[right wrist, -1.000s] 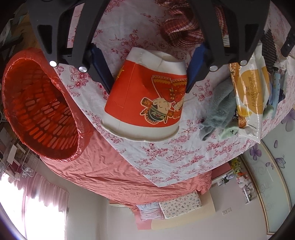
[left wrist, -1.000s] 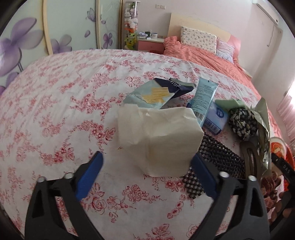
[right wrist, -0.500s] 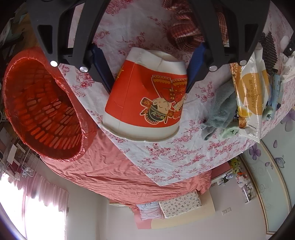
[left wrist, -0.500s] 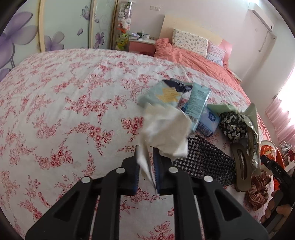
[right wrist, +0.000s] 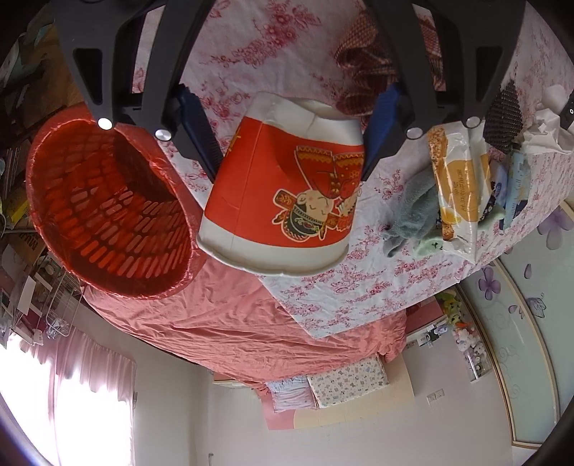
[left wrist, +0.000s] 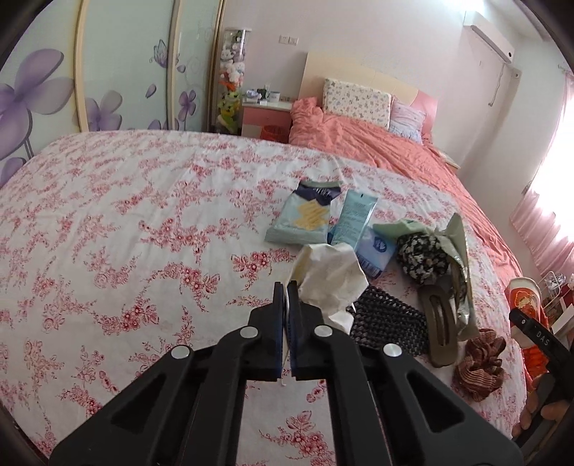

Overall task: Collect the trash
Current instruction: 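Carry the tissue and cup to the orange basket and release both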

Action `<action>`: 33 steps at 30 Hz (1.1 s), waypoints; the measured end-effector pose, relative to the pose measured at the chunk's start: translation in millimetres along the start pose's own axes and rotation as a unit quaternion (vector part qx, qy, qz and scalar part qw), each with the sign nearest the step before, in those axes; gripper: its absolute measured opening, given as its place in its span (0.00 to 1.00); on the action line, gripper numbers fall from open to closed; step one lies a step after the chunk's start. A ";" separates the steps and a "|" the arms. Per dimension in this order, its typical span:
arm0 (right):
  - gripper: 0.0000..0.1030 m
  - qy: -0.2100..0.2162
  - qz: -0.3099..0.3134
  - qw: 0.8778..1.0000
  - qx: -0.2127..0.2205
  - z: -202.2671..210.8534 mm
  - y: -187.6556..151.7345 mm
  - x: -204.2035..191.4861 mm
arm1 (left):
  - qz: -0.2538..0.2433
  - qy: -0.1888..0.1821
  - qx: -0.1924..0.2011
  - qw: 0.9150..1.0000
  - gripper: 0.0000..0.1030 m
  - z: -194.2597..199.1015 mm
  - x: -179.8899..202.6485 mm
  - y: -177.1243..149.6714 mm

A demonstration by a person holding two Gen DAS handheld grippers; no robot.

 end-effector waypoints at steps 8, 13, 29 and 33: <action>0.71 0.012 0.004 1.000 0.018 29.0 1.7 0.8 | 0.005 -0.015 0.029 0.999 0.02 30.5 4.2 8.3; 0.71 0.020 0.003 0.999 0.040 55.1 4.8 6.2 | 0.001 -0.035 0.046 0.998 0.02 49.2 20.2 15.7; 0.71 0.002 -0.026 0.995 0.099 125.4 12.6 69.7 | -0.058 -0.147 0.063 0.985 0.02 91.2 140.8 16.1; 0.71 -0.008 -0.038 0.993 0.111 136.0 15.0 94.2 | -0.081 -0.179 0.057 0.979 0.02 94.3 180.5 9.4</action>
Point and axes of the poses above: each gripper's, at about its wrist camera, not at the fingertips, and z roughly against the way its jaws point, x to its right, y to its top, the point moved 4 cm from there along -z, roughly the way its jaws point, and after that the axes turned 13 degrees about y, right-handed, at the moved point
